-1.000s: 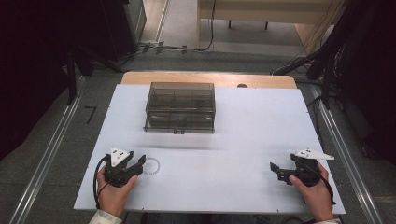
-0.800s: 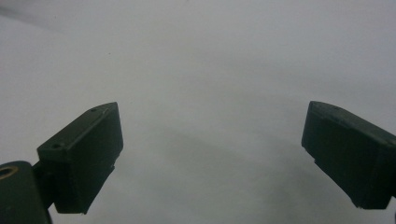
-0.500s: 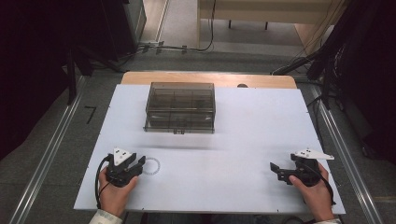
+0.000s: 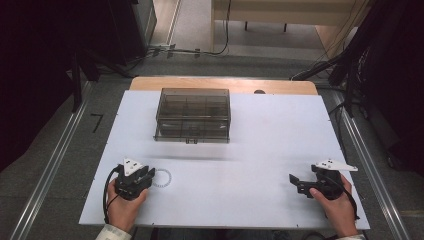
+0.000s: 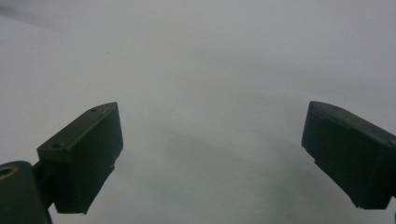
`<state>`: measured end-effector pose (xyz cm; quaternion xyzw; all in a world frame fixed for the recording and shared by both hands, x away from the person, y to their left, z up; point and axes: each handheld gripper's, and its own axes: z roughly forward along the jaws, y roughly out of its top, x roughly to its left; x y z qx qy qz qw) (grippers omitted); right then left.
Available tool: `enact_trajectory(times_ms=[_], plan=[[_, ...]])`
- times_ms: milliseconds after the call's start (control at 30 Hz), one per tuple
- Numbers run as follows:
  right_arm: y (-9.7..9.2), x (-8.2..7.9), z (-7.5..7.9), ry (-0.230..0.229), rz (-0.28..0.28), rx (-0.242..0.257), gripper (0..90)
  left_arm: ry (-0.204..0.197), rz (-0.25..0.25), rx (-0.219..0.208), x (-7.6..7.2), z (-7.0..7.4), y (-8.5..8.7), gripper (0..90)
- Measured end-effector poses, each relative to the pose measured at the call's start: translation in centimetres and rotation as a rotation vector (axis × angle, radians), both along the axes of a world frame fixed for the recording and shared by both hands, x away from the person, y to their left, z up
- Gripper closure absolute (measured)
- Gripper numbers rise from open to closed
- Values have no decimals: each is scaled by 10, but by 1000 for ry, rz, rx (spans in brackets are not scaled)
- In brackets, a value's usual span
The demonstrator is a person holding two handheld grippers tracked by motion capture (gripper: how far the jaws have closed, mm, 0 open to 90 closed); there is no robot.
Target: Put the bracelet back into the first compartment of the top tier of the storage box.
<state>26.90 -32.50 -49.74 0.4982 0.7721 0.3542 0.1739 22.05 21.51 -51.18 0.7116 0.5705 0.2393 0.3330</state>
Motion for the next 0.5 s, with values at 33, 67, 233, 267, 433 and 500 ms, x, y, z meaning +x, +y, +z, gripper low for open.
enact_trajectory(times_ms=[33, 67, 233, 267, 433, 500], plan=[[0, 0, 0, 1, -1, 0, 38, 1, -2, 3, 0, 0, 0, 739], [0, 0, 0, 1, 0, 0, 38, 3, -6, 6, 0, 0, 0, 741], [0, 0, 0, 1, 0, 2, 38, 8, -2, 2, 1, 0, 2, 798], [0, 0, 0, 2, 1, 1, 38, 11, -3, -4, 1, 0, 3, 805], [0, 0, 0, 3, 0, 2, 38, 14, -7, 0, 2, 0, 4, 829], [0, 0, 0, 3, 1, 1, 38, 12, -10, 2, 2, 0, 5, 836]])
